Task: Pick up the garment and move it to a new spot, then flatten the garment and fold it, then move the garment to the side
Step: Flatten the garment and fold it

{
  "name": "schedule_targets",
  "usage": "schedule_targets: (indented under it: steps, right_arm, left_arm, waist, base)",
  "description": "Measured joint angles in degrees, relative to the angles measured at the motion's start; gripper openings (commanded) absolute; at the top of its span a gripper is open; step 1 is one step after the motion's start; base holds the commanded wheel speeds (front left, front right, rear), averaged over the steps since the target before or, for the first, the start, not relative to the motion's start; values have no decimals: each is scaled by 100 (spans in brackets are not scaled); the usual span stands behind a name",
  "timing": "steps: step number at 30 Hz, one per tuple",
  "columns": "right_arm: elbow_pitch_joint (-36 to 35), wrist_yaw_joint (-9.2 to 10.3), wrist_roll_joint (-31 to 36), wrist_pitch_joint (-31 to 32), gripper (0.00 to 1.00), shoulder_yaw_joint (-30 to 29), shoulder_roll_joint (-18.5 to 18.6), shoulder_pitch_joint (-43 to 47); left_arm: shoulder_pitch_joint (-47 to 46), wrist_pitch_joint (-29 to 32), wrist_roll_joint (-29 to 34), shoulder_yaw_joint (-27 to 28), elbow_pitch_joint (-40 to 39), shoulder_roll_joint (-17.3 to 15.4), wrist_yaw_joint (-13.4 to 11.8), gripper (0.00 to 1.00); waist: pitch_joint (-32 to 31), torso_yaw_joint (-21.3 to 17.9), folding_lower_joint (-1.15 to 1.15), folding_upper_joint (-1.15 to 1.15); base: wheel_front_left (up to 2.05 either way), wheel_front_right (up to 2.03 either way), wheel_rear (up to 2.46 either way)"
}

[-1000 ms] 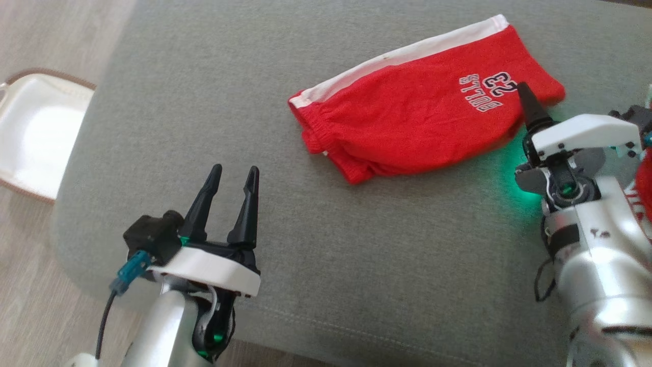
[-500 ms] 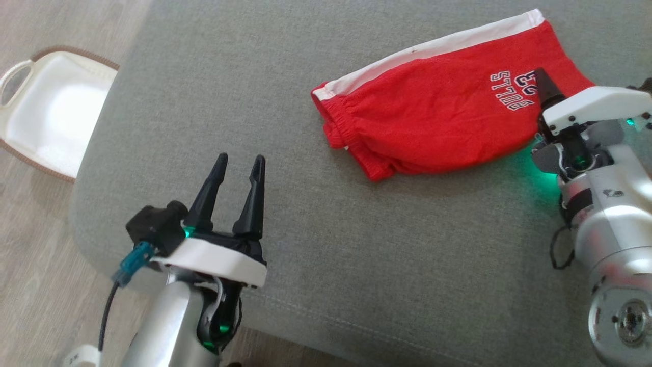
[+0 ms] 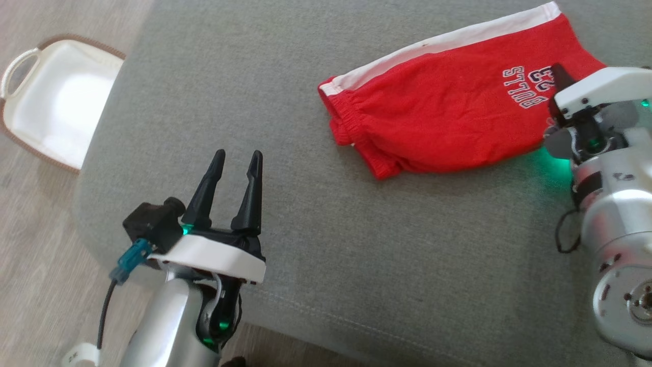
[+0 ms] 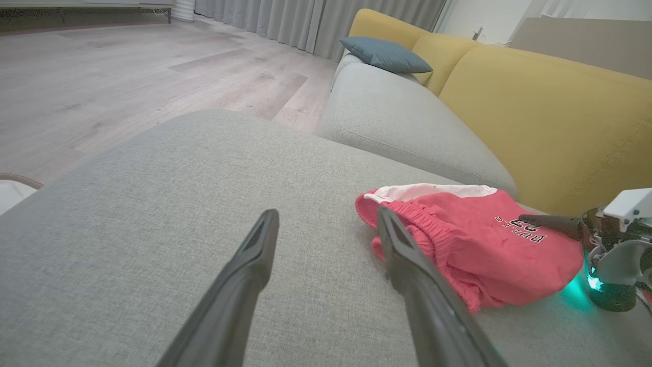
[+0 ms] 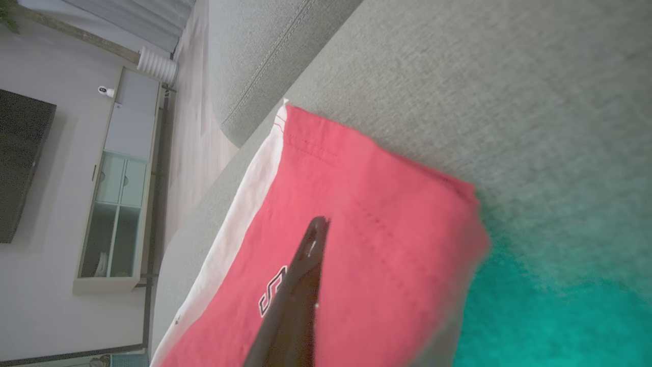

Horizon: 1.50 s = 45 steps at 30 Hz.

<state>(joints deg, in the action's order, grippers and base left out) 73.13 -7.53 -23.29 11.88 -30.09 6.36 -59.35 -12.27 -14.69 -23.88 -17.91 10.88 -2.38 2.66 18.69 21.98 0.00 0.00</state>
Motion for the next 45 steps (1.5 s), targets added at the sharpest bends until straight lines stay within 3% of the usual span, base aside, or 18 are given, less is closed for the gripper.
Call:
schedule_targets:
  steps: [8, 13, 19, 24, 25, 26, 36, 39, 45]
  right_arm:
    - [160, 0, 31, -516, 0, -330, -232, 73]
    - [176, 0, -434, -684, 0, -275, -236, 289]
    - [165, 0, -1340, -735, 0, 600, -237, 609]
    - [-459, 0, -2173, -670, 0, 1768, -238, 1012]
    - [-592, 0, -2348, -683, 65, 1976, -238, 1123]
    - [-669, 0, -2457, -695, 100, 2192, -235, 1229]
    - [-1094, 0, -2270, -1588, 100, 3450, -244, 1780]
    - [-1683, 0, -2028, -2100, 100, 3904, -246, 2355]
    - [-3028, 0, -1486, -2560, 100, 4163, -253, 3568]
  left_arm:
    - [4, 0, 31, 89, 47, 3, 23, 100]
    - [28, 0, 110, 204, 82, 1, 47, 100]
    - [178, 0, 214, 266, 145, 2, 91, 100]
    - [326, 0, 240, 377, 185, -1, 140, 100]
    - [330, 0, 261, 378, 186, -1, 144, 100]
    - [331, 0, 261, 379, 188, -1, 144, 100]
    - [414, 0, 256, 599, 157, -5, 144, 100]
    - [514, 0, 236, 751, 26, -4, 145, 100]
    - [609, 0, 235, 810, -151, -4, 190, 100]
  waist:
    - [-215, -305, 0, 0]
    - [-396, -523, 0, 0]
    - [-685, -896, 0, 0]
    - [-866, -1153, 0, 0]
    - [-901, -1182, 0, 0]
    - [-930, -1205, 0, 0]
    - [-1192, -1348, 0, 0]
    - [-1275, -1549, 0, 0]
    - [-1355, -1899, 0, 0]
  base:
    - [0, 0, 0]
    - [0, 0, 0]
    - [0, 0, 0]
    - [0, 0, 0]
    - [0, 0, 0]
    - [0, 0, 0]
    - [0, 0, 0]
    - [0, 0, 0]
    - [0, 0, 0]
